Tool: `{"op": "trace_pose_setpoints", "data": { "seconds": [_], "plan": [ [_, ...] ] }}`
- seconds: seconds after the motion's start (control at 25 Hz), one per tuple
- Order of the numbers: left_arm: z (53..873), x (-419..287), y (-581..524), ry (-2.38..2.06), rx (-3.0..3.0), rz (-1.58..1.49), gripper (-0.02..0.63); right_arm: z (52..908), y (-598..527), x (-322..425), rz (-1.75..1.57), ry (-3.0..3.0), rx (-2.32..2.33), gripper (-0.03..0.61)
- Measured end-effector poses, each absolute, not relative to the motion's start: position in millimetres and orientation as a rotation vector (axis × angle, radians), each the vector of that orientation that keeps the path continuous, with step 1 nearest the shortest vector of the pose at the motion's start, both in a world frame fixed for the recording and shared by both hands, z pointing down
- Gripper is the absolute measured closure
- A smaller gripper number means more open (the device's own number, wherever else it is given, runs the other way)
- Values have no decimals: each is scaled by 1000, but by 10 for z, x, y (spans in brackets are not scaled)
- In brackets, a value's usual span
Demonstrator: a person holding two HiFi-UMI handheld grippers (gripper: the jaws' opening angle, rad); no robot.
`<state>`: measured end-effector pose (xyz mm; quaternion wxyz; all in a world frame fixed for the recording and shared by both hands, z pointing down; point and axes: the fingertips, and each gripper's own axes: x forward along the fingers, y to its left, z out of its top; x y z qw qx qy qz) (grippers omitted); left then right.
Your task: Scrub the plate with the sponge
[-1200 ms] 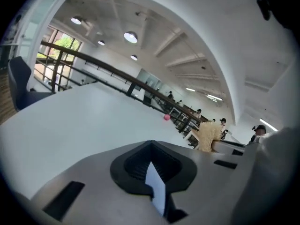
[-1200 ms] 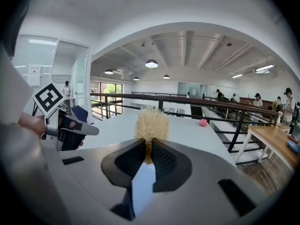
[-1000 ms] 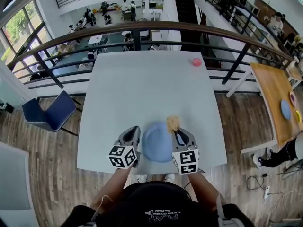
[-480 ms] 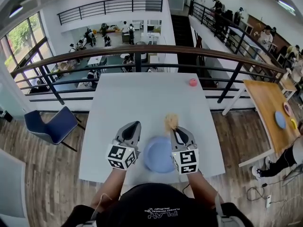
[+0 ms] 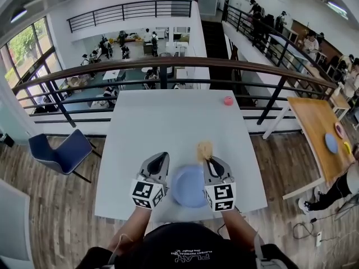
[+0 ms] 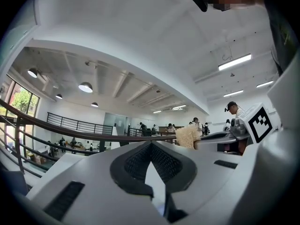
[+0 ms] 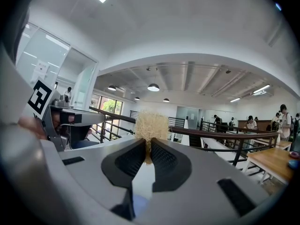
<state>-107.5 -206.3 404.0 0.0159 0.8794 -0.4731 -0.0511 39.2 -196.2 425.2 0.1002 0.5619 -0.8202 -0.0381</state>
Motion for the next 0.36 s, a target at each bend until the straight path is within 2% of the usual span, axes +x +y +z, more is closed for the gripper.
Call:
{"op": "trace_pose_setpoints", "data": {
  "seconds": [0.36],
  "plan": [
    [4137, -1005, -1945, -1392, 2752, -103, 603, 4330, -1847, 363, -82, -2402, 1650, 534]
  ]
}}
